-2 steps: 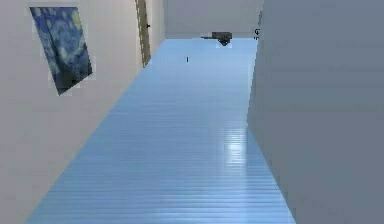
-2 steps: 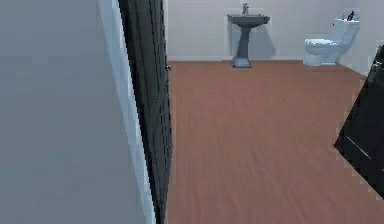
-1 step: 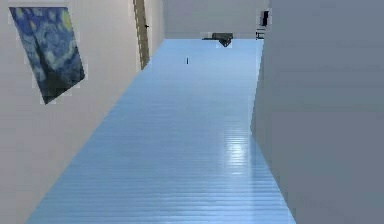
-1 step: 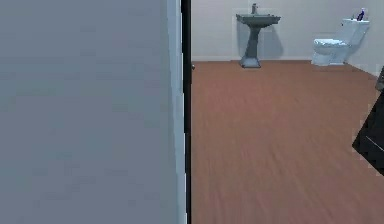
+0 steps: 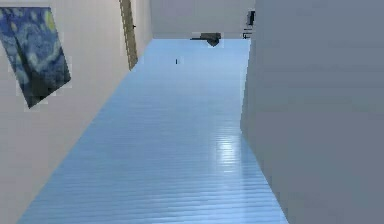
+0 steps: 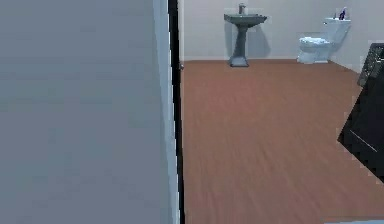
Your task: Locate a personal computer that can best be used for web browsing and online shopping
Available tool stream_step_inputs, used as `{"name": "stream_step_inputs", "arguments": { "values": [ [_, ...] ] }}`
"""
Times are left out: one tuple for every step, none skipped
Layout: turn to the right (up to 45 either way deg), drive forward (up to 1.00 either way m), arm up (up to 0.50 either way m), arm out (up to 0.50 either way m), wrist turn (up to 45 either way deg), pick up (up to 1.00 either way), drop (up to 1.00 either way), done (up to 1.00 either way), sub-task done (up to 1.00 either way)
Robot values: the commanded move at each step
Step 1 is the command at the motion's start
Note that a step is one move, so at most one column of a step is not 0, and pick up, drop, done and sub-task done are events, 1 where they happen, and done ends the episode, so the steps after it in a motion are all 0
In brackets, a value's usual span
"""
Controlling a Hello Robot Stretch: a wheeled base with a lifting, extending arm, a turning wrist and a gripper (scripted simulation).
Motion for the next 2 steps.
{"name": "stream_step_inputs", "arguments": {
  "values": [
    [0.0, 1.0, 0.0, 0.0, 0.0, 0.0, 0.0, 0.0, 0.0],
    [0.0, 1.0, 0.0, 0.0, 0.0, 0.0, 0.0, 0.0, 0.0]
  ]
}}
